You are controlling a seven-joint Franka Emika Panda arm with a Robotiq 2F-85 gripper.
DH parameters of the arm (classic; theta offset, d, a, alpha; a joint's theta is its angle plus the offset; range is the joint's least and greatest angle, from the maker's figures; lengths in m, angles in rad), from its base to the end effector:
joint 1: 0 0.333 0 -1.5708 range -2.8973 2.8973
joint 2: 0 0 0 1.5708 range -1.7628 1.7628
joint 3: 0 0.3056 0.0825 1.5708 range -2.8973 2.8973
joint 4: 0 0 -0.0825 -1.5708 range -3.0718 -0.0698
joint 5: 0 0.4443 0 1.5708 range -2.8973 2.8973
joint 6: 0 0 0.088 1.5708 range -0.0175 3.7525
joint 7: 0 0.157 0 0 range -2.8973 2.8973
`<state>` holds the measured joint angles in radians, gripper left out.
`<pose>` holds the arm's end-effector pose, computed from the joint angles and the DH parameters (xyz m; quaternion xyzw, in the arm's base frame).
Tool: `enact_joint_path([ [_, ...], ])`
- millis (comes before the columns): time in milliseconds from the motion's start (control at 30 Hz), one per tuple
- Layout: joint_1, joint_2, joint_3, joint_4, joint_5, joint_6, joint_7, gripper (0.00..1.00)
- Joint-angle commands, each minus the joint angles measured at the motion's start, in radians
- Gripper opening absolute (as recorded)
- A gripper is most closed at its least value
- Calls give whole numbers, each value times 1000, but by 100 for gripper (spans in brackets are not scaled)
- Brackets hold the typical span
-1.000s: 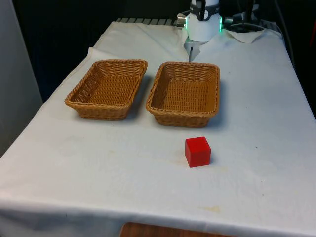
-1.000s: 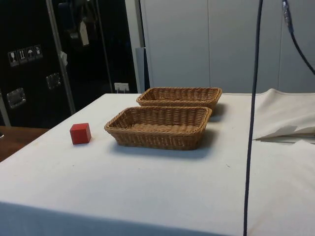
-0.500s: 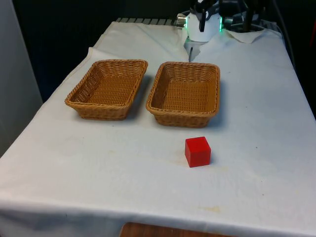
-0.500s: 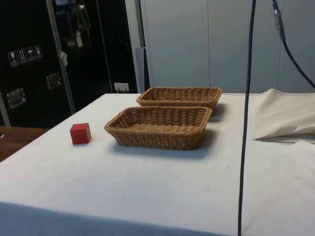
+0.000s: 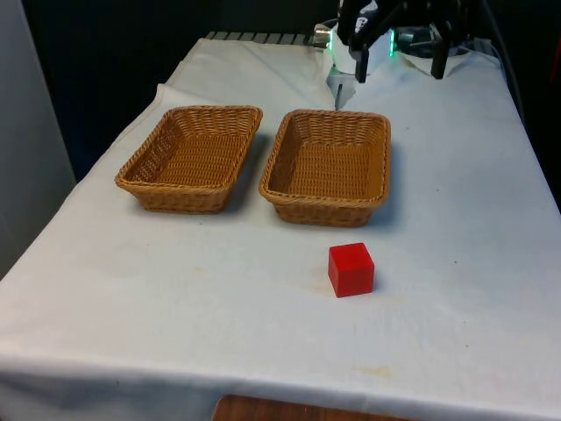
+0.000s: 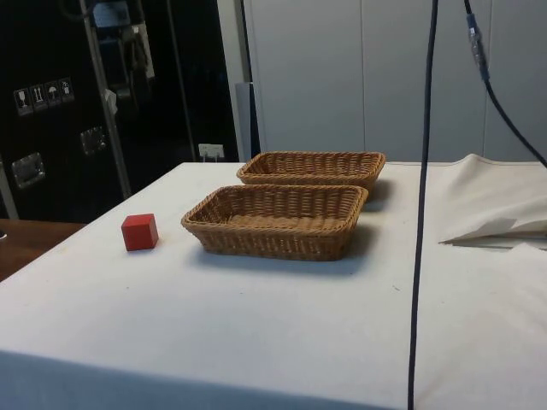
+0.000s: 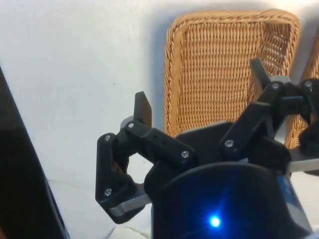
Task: Pick up the red cube and place it into the right basket.
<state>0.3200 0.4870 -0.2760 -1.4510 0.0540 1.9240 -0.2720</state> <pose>0.7436 0.0623 0.3348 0.9858 0.1633 -0.0023 0.0385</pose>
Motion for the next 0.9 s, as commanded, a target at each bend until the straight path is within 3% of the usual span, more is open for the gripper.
enact_joint_path([
  [0, -3, 9, 4, 1, 6, 14, -17, 100],
  [300, -6, 51, 5, 13, 11, 53, -62, 100],
  [333, 0, 42, 0, 4, 3, 51, -53, 100],
  [400, -9, 66, 6, 19, 14, 65, -70, 100],
  [600, -15, 127, 3, 51, 30, 99, -93, 100],
  [633, -8, 120, -3, 44, 23, 101, -85, 100],
  [667, -17, 136, 2, 57, 33, 103, -96, 100],
  [867, -28, 201, -4, 105, 74, 117, -124, 100],
])
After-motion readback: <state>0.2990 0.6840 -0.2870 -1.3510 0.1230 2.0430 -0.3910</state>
